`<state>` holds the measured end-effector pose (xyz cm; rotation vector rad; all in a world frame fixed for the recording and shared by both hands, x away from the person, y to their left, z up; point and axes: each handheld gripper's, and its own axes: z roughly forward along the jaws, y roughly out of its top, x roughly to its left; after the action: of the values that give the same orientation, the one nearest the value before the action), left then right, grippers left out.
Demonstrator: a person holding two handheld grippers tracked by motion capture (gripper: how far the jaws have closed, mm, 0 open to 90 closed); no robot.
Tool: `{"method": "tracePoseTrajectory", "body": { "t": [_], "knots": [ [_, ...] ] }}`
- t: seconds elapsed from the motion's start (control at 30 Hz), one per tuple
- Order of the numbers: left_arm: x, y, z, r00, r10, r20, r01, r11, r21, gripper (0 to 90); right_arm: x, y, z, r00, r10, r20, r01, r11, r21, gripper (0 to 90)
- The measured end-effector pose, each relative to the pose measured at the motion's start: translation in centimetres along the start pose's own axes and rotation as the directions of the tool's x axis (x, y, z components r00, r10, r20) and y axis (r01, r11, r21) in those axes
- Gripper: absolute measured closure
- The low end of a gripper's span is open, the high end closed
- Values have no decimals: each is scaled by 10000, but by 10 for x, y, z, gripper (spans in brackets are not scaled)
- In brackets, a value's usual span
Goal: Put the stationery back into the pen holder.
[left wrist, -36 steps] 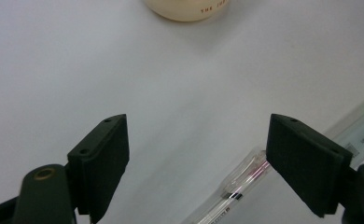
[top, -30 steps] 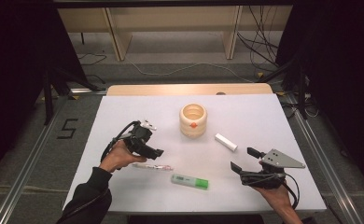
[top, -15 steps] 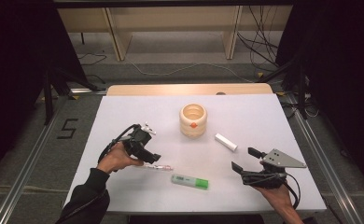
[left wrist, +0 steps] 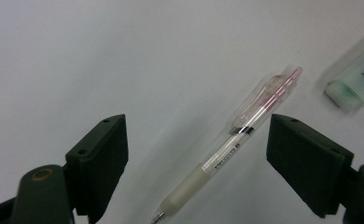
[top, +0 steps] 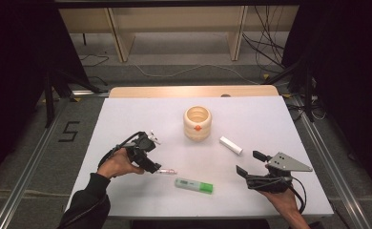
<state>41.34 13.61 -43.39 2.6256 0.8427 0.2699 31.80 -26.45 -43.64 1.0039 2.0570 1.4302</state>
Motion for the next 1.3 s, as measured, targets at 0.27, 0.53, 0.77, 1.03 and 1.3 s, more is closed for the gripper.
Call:
{"method": "tracePoseTrajectory", "body": {
  "t": [0.27,0.53,0.77,1.03,1.3],
  "knots": [
    [-2,0,1,9992,397,28,-398,9988,274,229,1,0,1,10000,-59,-18,59,10000,24,180],
    [-5,0,5,9948,995,199,-1003,9939,466,309,1,0,0,9999,-92,55,92,9999,71,181],
    [-7,-4,13,9909,1248,504,-1286,9882,829,392,4,0,0,9998,-179,34,179,9998,109,181],
    [-5,-6,17,9865,1473,713,-1555,9797,1268,482,4,0,0,9998,-170,63,169,9998,146,182],
    [-4,-7,23,9824,1672,831,-1774,9746,1364,536,5,0,0,9998,-176,73,174,9996,211,183]
  ]
}}
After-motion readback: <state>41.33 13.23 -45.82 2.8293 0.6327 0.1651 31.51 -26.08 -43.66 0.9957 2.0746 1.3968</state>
